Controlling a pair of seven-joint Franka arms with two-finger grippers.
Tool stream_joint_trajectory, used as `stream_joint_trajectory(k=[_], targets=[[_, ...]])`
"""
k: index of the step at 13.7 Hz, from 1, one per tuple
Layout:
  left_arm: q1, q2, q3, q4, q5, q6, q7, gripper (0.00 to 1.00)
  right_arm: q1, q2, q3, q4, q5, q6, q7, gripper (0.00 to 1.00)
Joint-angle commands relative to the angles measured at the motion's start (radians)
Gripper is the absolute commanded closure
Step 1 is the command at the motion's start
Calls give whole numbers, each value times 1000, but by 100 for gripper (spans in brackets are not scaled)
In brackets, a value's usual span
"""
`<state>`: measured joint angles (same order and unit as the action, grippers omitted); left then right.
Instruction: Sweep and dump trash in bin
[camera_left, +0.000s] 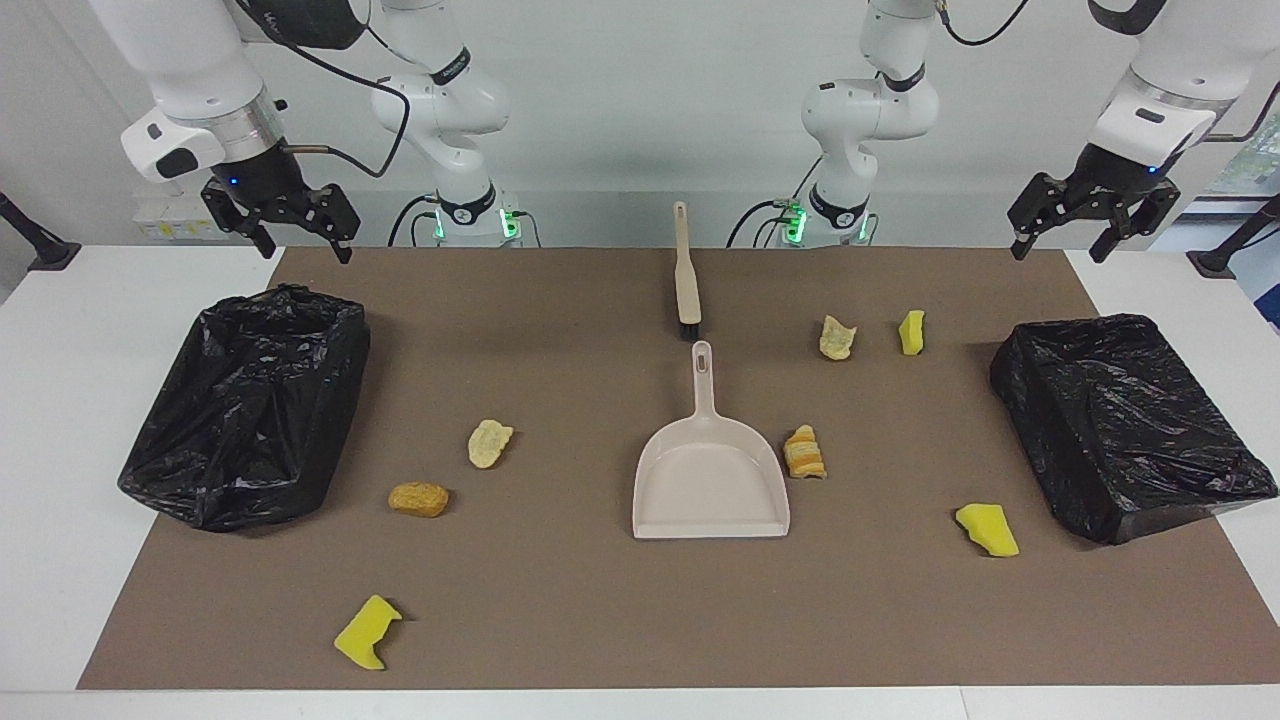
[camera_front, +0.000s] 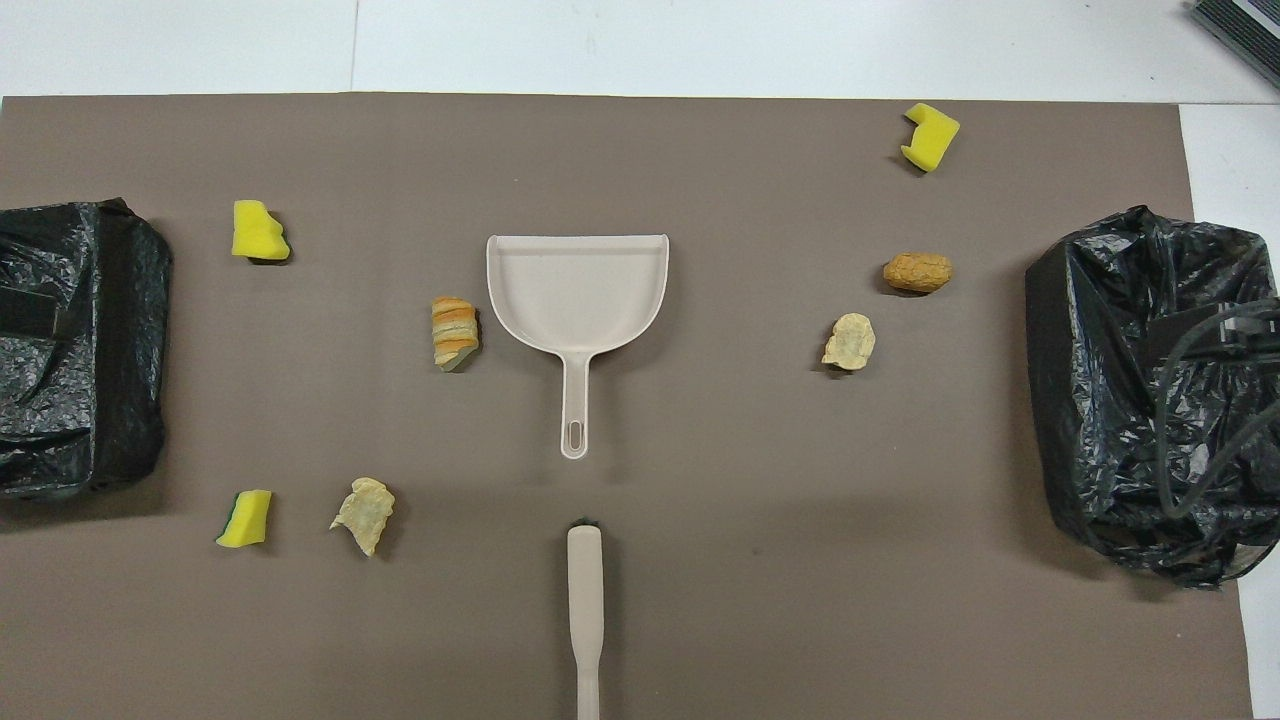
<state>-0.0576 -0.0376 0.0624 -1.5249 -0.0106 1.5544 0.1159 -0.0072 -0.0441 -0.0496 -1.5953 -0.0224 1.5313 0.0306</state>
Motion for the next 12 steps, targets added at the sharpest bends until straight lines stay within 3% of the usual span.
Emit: stream_joint_trajectory(k=[1, 12], targets=[[4, -25, -1, -34, 14, 21, 4, 0, -4, -8, 7, -2, -2, 0, 22, 0], [-10, -28, -9, -31, 21, 19, -2, 0, -2, -48, 5, -55, 9, -16, 20, 0]])
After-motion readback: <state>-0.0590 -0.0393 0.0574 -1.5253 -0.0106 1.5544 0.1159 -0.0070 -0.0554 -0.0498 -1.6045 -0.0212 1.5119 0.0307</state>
